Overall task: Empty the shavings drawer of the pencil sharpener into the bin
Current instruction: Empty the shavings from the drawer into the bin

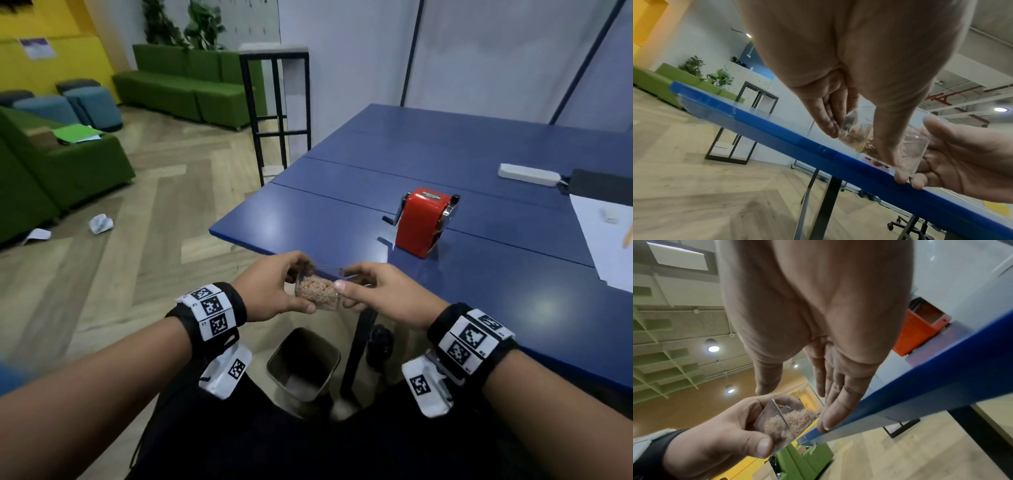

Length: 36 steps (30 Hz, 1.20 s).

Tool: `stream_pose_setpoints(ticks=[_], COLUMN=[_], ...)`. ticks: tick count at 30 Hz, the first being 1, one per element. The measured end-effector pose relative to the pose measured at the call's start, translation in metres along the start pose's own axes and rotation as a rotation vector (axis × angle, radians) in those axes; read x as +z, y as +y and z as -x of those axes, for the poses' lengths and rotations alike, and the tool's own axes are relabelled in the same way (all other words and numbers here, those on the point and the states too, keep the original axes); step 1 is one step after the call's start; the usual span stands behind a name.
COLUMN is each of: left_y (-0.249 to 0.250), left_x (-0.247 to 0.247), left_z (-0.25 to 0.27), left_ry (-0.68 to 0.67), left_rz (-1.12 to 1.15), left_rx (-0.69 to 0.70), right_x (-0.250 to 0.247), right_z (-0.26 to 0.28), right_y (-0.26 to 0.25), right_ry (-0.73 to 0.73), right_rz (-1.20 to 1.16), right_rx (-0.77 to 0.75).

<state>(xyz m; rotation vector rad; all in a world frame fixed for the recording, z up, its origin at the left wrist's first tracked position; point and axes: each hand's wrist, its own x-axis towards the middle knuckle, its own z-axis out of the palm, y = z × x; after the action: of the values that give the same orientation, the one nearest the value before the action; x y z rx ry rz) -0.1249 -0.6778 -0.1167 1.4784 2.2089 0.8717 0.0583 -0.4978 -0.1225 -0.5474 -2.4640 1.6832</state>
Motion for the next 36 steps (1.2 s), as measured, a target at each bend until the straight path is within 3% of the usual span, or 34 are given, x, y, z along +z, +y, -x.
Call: stream_pose_setpoints(ticks=[14, 23, 28, 31, 36], left_y=[-0.071, -0.136, -0.186, -0.220, -0.281], left_x=[0.019, 0.062, 0.099, 0.120, 0.160], left_z=[0.010, -0.014, -0.032, -0.045, -0.058], left_ry=[0.004, -0.049, -0.134, -0.207, -0.273], left_rz=[-0.030, -0.097, -0.065, -0.046, 0.038], left_rx=[-0.115, -0.153, -0.241, -0.339, -0.660], right_x=[0.064, 0.095, 0.111, 0.120, 0.147], right_z=[-0.053, -0.099, -0.131, -0.157, -0.190], right_y=[0.039, 0.105, 0.148, 0.188, 0.255], right_ry=[-0.073, -0.122, -0.128, -0.142, -0.026], right_rz=[-0.188, -0.356, -0.452, -0.373, 0.073], right_rx=[0.224, 0.459, 0.558, 0.597, 0.633])
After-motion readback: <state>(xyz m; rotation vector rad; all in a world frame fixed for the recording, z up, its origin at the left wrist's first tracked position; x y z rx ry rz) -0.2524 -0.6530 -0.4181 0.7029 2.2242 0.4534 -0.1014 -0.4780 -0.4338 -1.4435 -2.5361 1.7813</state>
